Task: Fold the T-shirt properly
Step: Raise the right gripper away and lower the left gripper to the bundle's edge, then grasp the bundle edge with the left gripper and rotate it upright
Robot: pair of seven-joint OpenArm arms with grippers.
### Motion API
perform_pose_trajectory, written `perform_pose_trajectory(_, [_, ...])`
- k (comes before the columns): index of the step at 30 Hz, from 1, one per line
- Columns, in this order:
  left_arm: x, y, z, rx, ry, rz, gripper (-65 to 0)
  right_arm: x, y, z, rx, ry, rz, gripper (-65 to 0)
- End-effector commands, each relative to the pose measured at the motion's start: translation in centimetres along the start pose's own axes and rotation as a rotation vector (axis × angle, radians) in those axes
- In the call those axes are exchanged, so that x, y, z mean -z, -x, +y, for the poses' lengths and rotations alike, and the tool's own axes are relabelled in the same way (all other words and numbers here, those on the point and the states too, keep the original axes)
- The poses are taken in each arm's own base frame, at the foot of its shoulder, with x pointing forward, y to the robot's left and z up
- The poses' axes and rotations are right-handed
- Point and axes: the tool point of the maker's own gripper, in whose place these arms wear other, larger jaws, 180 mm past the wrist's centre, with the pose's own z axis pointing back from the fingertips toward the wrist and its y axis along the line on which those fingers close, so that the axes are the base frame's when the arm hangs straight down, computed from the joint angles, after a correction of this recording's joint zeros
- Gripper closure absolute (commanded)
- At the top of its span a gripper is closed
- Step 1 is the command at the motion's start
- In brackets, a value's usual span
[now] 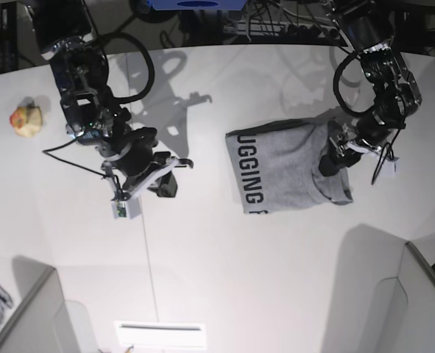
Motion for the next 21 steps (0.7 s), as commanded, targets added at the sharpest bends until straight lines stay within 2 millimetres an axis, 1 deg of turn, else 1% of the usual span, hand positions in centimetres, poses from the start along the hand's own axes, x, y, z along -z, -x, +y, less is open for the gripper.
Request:
perform_pose_trajectory(1, [-0.1,-0.5,0.4,0.006,-0.018,0.009,-55.5,-0.3,-1.7,0.4,-0.016,-0.015,-0.053,0.0])
perform_pose_trajectory(4, [0.0,0.0,1.0,0.021,-0.034,0.05,-55.0,-0.3,-1.8,0.4,-0.016,-0.014,-0.055,0.0])
perform_pose_trajectory(5, [0.0,0.1,1.2,0.03,-0.039,0.063,-52.7,-0.3,-1.8,0.4,-0.016,-0.014,-0.055,0.0])
perform_pose_trajectory(7, [0.2,0.6,1.3,0.054,-0.041,0.098,-42.0,-0.3,-1.7,0.3,-0.018,-0.012,-0.054,0.0])
perform_pose_trajectory(12, [0.9,2.4,1.4,0.122,-0.045,0.208,-5.1,-0.6,-1.2,-0.7,-0.031,0.01,-0.043,0.0])
perform_pose_trajectory(13, [1.0,2.7,1.4,0.135,-0.045,0.228,0.0,-0.7,-1.2,-0.8,-0.031,0.012,-0.041,0.0])
perform_pose_trajectory(17, [1.0,2.8,1.4,0.219,-0.052,0.288,0.0,-1.1,-0.3,-2.3,-0.023,0.046,-0.022,0.0])
perform_pose_trajectory(18, [0.9,2.6,1.4,0.256,-0.056,0.307,0.0,-1.4,-0.2,-3.1,-0.008,0.063,-0.023,0.0])
perform_pose_trajectory(20, [1.6,2.2,0.3,0.349,-0.043,0.354,0.0,-1.9,0.0,-4.6,0.025,0.101,-0.029,0.0])
perform_pose_trajectory(21, [1.8,2.1,0.1,0.408,-0.047,0.388,0.0,-2.2,0.1,-5.4,0.039,0.12,-0.031,0.0])
